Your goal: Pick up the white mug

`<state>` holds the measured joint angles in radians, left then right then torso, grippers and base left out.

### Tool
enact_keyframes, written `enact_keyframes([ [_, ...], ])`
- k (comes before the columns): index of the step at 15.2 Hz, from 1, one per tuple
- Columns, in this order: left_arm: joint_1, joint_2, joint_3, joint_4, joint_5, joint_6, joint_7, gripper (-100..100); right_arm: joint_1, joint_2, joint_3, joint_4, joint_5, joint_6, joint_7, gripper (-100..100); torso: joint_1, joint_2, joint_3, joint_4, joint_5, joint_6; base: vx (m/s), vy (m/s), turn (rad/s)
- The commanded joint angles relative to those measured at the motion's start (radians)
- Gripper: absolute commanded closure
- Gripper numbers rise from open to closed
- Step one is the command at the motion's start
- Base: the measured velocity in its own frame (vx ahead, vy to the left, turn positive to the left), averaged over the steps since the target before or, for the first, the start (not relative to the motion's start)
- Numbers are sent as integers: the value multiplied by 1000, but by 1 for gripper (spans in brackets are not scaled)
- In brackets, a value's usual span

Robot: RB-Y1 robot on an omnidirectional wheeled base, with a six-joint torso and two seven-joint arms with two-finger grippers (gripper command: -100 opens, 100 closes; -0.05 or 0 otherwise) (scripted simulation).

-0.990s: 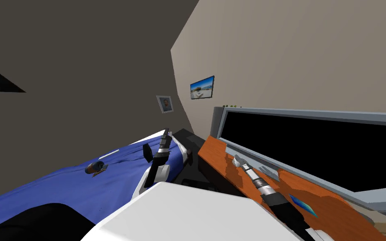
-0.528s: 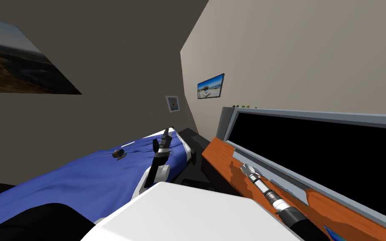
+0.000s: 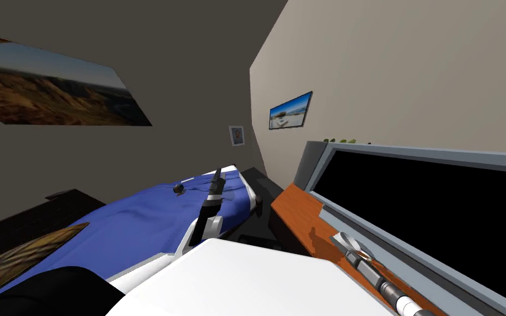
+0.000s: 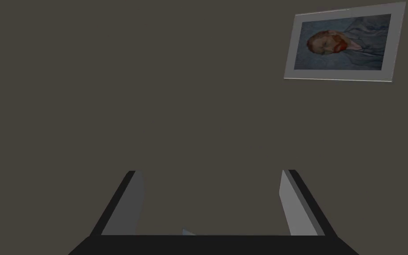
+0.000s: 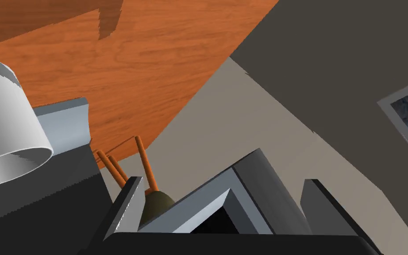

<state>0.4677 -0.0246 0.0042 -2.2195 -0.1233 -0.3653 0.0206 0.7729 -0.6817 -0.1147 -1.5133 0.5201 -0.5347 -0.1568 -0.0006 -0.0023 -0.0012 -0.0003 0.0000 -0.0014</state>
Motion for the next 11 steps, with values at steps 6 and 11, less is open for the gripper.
enact_keyframes([
  [6,0,0,0,0,0,0,0,0,41,-85,7,133,100,14,-3,-100,-1,1,0,0,0,2,30,-6,306],
  [11,0,0,0,0,0,0,0,0,67,-123,16,235,156,15,-3,-100,-2,1,0,0,0,0,36,-28,309],
])
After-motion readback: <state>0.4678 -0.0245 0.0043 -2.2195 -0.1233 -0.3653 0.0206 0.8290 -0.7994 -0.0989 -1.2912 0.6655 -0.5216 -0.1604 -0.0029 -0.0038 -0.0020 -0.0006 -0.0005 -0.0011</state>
